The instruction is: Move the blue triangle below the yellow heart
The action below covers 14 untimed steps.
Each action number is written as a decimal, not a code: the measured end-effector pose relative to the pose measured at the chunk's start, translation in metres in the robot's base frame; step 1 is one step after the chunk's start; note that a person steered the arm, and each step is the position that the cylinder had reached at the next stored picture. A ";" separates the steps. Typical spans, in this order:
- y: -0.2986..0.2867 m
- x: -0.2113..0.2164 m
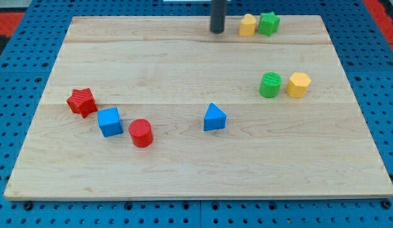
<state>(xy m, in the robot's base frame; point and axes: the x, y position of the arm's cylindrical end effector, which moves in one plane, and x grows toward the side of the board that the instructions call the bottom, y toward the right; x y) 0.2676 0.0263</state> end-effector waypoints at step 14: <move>-0.093 0.145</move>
<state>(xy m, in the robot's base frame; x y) 0.4125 -0.0666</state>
